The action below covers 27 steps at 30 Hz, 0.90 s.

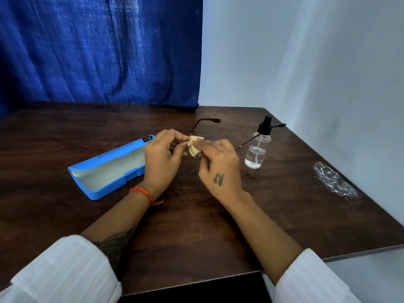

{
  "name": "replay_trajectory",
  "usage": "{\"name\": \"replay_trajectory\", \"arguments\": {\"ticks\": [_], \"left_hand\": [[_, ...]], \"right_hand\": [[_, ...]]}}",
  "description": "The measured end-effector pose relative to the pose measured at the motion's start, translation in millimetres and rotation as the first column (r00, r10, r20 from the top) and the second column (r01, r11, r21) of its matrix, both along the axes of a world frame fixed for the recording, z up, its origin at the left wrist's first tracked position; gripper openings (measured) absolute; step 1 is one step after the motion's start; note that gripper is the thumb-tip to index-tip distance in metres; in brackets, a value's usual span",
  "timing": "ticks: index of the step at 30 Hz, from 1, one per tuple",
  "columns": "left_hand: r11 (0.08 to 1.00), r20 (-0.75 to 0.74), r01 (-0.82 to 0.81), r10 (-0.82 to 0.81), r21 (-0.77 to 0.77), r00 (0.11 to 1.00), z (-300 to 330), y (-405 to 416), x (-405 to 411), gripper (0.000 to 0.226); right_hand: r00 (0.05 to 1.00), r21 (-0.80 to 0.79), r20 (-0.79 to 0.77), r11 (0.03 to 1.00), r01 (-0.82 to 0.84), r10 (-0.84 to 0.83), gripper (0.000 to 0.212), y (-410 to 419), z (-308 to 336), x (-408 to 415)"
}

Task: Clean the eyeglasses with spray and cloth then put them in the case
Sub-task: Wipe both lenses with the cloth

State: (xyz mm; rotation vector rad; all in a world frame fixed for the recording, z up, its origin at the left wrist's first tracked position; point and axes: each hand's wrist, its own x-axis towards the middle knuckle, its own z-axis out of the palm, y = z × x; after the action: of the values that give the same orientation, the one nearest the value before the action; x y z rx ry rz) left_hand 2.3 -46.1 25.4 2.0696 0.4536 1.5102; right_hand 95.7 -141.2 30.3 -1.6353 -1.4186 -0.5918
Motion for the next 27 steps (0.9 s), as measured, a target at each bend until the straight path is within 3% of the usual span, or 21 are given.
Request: {"name": "replay_trajectory", "arguments": {"ticks": [3, 6, 12, 23, 27], "left_hand": [[0.999, 0.028, 0.000, 0.001, -0.035, 1.000, 1.5, 1.7, -2.0, 0.009], [0.998, 0.042, 0.006, -0.004, -0.056, 0.999, 3.0, 2.6, -3.2, 0.012], [0.999, -0.025, -0.003, 0.004, 0.037, 1.000, 3.4, 1.8, -3.3, 0.004], [0.999, 0.031, -0.034, 0.035, -0.027, 0.999, 3.9, 4.0, -3.4, 0.010], [0.999, 0.047, -0.025, 0.026, -0.039, 0.999, 5.5, 5.0, -5.3, 0.009]], "right_hand": [[0.998, 0.031, -0.046, 0.998, -0.046, 0.048, 0.030, -0.7, 1.4, 2.4], [0.998, 0.024, 0.025, 0.998, -0.053, 0.052, 0.031, -5.2, 1.4, 4.1], [0.989, 0.015, 0.099, 0.994, 0.108, -0.109, 0.034, -5.1, -1.3, 4.4], [0.993, 0.020, 0.000, 0.993, -0.116, 0.116, 0.029, -5.1, -1.2, 4.6], [0.996, 0.066, 0.050, 0.995, -0.073, 0.070, 0.032, -9.6, 1.2, 7.5]]}}
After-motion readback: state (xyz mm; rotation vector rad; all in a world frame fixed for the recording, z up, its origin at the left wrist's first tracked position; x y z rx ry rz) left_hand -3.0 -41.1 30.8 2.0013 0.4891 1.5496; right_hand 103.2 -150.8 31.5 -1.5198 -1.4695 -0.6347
